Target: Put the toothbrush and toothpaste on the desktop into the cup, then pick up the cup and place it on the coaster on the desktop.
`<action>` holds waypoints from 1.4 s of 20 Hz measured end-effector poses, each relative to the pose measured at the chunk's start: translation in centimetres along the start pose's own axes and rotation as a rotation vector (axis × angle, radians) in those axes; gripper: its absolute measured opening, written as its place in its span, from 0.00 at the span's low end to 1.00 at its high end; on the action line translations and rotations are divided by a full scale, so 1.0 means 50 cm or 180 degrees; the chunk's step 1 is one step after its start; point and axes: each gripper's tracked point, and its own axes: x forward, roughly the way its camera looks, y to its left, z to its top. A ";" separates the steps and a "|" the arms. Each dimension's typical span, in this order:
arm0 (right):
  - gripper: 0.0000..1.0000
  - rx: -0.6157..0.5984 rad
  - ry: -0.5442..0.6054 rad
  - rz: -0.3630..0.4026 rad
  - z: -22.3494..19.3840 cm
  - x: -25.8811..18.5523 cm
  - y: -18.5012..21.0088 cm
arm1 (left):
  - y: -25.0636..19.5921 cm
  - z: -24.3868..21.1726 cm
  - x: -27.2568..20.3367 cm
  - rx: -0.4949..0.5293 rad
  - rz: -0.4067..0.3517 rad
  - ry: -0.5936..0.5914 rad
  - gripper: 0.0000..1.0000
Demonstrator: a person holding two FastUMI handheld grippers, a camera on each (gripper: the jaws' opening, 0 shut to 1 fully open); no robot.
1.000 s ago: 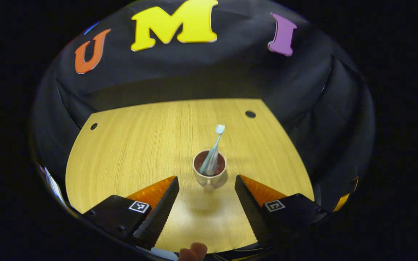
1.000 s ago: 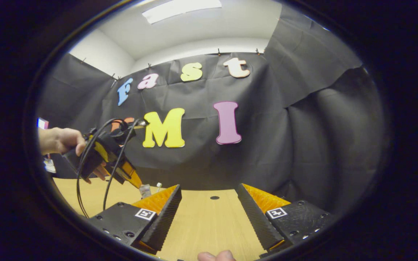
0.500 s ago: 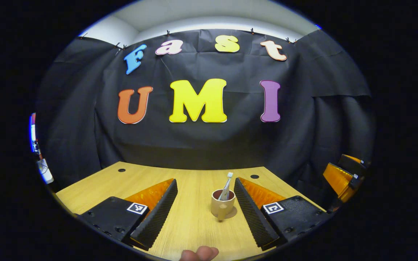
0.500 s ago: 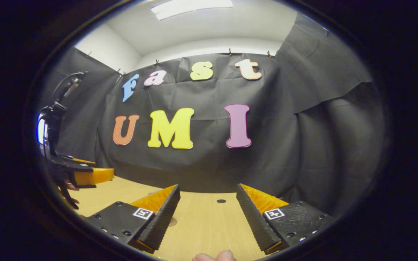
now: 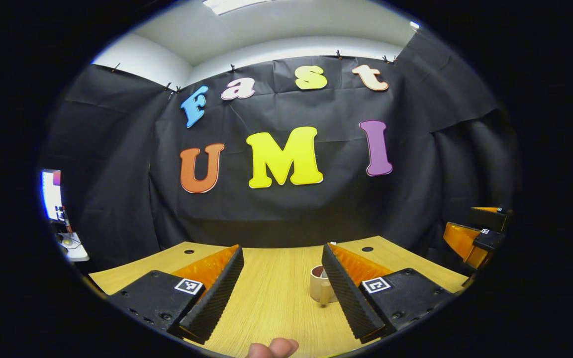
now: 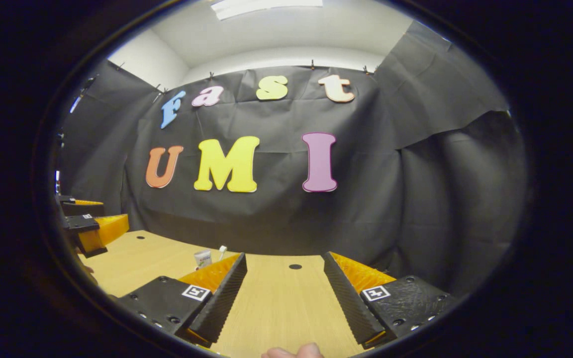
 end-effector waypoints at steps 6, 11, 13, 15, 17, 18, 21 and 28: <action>0.95 -0.0107 -0.0048 -0.0064 0.003 -0.004 0.008 | 0.009 -0.014 0.003 -0.0041 0.0066 0.0009 0.99; 0.96 -0.0133 -0.0055 -0.0030 0.002 -0.003 0.031 | 0.010 -0.018 0.001 -0.0043 0.0060 0.0014 0.99; 0.96 -0.0116 -0.0068 -0.0021 0.005 -0.002 0.035 | 0.009 -0.019 0.001 -0.0030 0.0054 0.0004 0.99; 0.95 -0.0103 -0.0069 -0.0001 0.006 -0.002 0.040 | 0.014 -0.019 0.002 -0.0026 0.0069 -0.0001 0.99; 0.96 -0.0086 -0.0063 0.0013 0.002 -0.001 0.041 | 0.014 -0.015 0.000 -0.0039 0.0071 -0.0040 0.99; 0.96 -0.0073 -0.0055 0.0024 0.003 0.001 0.044 | 0.012 -0.012 0.001 -0.0038 0.0068 -0.0058 0.99; 0.96 -0.0058 -0.0052 0.0044 0.003 0.004 0.052 | 0.011 -0.013 0.002 -0.0017 0.0069 -0.0060 0.99; 0.96 0.0014 0.0007 0.0029 -0.008 0.005 0.052 | -0.004 -0.017 0.006 -0.0035 0.0021 -0.0049 0.99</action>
